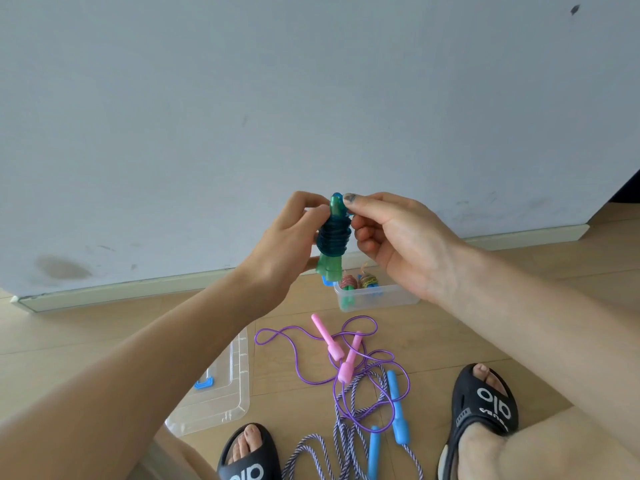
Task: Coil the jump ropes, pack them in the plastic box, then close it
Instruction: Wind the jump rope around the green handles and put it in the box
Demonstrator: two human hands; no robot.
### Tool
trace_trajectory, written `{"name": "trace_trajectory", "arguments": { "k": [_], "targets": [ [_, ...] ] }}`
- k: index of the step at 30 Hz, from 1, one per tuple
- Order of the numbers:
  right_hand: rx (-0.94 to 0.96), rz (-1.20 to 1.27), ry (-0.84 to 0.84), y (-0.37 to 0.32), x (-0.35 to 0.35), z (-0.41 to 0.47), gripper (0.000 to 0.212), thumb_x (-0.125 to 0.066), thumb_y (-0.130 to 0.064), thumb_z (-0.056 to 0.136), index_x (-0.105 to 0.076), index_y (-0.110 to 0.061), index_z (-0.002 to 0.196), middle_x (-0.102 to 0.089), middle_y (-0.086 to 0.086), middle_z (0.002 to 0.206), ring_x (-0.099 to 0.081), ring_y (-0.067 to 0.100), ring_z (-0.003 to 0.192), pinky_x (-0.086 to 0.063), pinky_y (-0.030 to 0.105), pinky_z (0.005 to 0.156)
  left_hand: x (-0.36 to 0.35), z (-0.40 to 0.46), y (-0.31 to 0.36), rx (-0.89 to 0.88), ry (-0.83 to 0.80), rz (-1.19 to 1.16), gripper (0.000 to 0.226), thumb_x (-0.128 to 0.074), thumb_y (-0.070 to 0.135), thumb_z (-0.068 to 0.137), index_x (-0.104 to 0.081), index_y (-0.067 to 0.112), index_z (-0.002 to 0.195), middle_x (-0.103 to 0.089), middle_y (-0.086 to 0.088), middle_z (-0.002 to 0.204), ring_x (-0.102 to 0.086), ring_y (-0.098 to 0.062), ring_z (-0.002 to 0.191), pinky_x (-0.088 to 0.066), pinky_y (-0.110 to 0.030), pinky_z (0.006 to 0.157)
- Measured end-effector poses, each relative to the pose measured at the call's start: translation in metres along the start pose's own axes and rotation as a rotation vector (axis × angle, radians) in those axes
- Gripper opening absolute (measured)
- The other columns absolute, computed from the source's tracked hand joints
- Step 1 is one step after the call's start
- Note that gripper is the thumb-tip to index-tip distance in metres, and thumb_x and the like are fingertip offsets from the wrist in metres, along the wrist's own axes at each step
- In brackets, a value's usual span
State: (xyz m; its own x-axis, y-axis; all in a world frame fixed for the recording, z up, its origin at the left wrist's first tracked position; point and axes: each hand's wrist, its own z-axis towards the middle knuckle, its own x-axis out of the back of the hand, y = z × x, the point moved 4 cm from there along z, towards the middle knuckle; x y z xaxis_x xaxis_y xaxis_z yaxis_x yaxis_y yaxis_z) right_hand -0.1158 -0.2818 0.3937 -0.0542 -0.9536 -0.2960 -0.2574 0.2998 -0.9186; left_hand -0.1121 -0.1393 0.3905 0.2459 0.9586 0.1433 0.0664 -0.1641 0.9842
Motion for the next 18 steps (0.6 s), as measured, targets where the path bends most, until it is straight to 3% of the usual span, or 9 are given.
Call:
{"name": "trace_trajectory", "arguments": {
  "k": [4,6,9,11,14,18],
  "targets": [
    [-0.004,0.019,-0.014,0.001,-0.004,-0.001,0.012,-0.068,-0.014,0.092,-0.063,-0.01,0.081,-0.059,0.0,0.063,-0.05,0.01,0.055,-0.044,0.019,0.052,0.004,0.002,0.0,-0.024,0.062,-0.004,0.025,-0.048,0.037,0.09,-0.066,0.023,0.101,-0.067,-0.009,0.113,-0.062,-0.031,0.109,-0.052,-0.05,0.096],
    [-0.004,0.024,-0.016,0.002,-0.005,-0.001,0.012,-0.068,-0.014,0.092,-0.062,-0.01,0.082,-0.059,0.0,0.063,-0.05,0.01,0.054,-0.043,0.019,0.051,0.004,0.004,-0.001,-0.059,0.065,0.039,0.02,-0.045,0.035,0.088,-0.063,0.027,0.088,-0.065,-0.003,0.095,-0.06,-0.031,0.098,-0.048,-0.054,0.098],
    [-0.01,0.037,-0.011,0.004,-0.008,-0.002,0.012,-0.067,-0.013,0.092,-0.062,-0.01,0.082,-0.059,0.0,0.062,-0.05,0.01,0.054,-0.043,0.019,0.051,0.005,0.006,-0.001,-0.069,0.079,0.021,0.018,-0.042,0.027,0.088,-0.054,0.027,0.074,-0.051,0.006,0.076,-0.047,-0.018,0.076,-0.042,-0.041,0.079],
    [-0.018,0.048,-0.012,0.006,-0.01,-0.002,0.011,-0.067,-0.013,0.092,-0.062,-0.01,0.083,-0.059,0.0,0.062,-0.051,0.01,0.053,-0.043,0.019,0.051,0.005,0.008,-0.002,-0.045,0.092,-0.02,0.021,-0.042,0.02,0.092,-0.053,0.023,0.074,-0.051,0.008,0.071,-0.045,-0.013,0.067,-0.036,-0.037,0.072],
    [-0.019,0.068,-0.022,0.007,-0.014,-0.003,0.011,-0.066,-0.012,0.093,-0.06,-0.01,0.085,-0.059,0.0,0.061,-0.05,0.01,0.052,-0.043,0.019,0.049,0.004,0.01,-0.005,-0.004,0.096,-0.125,0.021,-0.04,0.014,0.094,-0.052,0.019,0.077,-0.054,0.005,0.069,-0.046,-0.017,0.069,-0.033,-0.038,0.076],
    [-0.01,0.063,-0.012,0.006,-0.016,-0.003,0.015,-0.067,-0.014,0.092,-0.058,-0.011,0.08,-0.058,0.001,0.059,-0.047,0.011,0.051,-0.04,0.019,0.048,0.003,0.012,-0.003,-0.009,0.101,-0.21,0.025,-0.039,0.012,0.092,-0.059,0.018,0.078,-0.06,0.003,0.072,-0.051,-0.019,0.073,-0.039,-0.038,0.077]
  ]
}}
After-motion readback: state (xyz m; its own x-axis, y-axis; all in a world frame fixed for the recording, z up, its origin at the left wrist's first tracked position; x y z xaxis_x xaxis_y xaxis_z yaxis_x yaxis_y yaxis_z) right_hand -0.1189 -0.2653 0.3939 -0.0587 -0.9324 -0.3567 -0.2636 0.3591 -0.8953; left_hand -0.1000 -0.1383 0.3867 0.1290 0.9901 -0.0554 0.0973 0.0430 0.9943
